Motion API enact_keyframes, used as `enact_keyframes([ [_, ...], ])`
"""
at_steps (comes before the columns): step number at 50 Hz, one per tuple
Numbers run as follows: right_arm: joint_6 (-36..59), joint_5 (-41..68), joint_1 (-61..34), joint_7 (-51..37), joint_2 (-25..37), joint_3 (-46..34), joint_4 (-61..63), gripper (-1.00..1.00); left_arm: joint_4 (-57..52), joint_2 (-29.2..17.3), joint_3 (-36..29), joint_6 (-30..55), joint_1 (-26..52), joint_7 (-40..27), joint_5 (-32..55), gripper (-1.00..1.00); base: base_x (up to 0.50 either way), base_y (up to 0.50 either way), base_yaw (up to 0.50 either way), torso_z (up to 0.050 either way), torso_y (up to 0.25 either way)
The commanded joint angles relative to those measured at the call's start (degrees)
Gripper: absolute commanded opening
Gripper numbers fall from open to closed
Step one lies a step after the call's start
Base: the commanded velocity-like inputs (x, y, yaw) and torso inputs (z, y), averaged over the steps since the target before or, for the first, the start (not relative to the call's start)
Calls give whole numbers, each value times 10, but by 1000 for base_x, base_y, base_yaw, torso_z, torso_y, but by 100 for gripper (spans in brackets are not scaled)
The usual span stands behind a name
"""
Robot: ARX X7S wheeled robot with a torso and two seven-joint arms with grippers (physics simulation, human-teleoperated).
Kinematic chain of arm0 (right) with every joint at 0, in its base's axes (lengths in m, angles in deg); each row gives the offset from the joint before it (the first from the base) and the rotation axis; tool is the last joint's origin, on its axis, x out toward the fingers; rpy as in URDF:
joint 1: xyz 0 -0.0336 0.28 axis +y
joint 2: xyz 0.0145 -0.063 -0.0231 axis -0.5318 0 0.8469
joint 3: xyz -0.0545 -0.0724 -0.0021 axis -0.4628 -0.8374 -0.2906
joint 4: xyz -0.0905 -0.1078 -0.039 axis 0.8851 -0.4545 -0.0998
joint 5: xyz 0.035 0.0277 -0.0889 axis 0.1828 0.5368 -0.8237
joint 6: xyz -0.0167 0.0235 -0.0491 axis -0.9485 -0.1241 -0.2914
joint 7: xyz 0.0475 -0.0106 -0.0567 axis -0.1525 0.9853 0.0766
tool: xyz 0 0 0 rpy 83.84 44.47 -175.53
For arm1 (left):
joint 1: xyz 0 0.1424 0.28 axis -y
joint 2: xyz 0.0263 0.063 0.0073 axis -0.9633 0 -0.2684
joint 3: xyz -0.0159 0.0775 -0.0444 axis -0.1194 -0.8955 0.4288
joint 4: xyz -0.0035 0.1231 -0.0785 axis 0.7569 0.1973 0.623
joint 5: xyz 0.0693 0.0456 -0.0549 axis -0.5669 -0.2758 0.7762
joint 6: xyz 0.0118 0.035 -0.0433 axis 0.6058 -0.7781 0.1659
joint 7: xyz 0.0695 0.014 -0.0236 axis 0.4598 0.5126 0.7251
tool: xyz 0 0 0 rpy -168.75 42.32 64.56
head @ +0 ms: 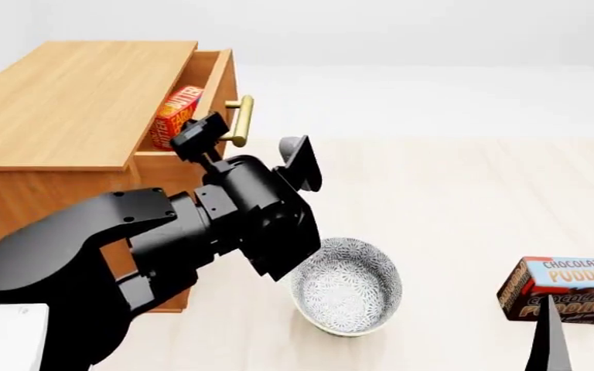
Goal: Put the butter at the back in the top drawer of the cabinet and close it.
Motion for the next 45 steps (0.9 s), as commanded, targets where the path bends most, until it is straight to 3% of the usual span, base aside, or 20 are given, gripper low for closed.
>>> enact_keyframes([
  [1,0,0,0,0,0,1,0,100,19,0,11,25,-7,-2,-45,100,0,0,0,0,0],
  [45,-5,-7,6,0,0,0,0,100,71,0,17,53,-21,-2,-77,100,0,0,0,0,0],
])
